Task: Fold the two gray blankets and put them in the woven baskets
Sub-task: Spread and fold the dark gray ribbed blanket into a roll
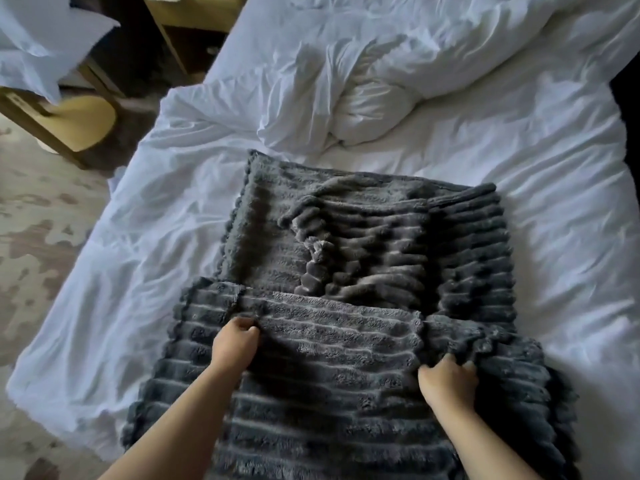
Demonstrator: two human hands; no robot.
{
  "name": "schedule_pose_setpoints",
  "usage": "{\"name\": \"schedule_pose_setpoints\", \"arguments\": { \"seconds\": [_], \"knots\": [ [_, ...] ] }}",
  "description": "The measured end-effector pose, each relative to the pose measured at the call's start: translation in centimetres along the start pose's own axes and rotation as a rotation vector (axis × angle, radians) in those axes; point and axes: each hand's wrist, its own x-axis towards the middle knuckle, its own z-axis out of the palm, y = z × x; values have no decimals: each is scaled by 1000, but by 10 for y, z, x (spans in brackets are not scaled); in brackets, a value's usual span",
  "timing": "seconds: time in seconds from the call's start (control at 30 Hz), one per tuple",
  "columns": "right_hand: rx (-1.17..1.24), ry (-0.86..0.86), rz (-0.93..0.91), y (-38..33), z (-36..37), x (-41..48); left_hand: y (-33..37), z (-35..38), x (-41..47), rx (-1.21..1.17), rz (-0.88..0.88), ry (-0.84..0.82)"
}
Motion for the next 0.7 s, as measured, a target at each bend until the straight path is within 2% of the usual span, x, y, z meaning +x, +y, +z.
{"name": "schedule_pose_setpoints", "arguments": {
  "seconds": [0.13, 0.27, 0.37, 0.5, 0.53, 0.6, 0.67, 0.7],
  "knots": [
    [109, 84, -244, -49, -8, -1, 38, -20, 39, -35, 105, 23],
    [105, -28, -497, -125, -10, 14, 79, -16, 98, -51, 189, -40],
    [150, -126, -643, -197, -12, 30, 98, 7, 140, 31, 195, -165],
    [172, -73, -887, -300, -6, 53, 103, 36, 177, 289, 240, -382],
    [96, -65, -988, -324, -4, 58, 104, 37, 181, 372, 270, -397],
    [-250, -72, -1151, -364, 0, 68, 105, 35, 184, 527, 317, -447],
    [-636, -153, -1099, -392, 4, 78, 103, 28, 181, 665, 343, -546],
    [-739, -195, -1042, -404, 4, 81, 101, 24, 178, 730, 347, -597]
  ]
}}
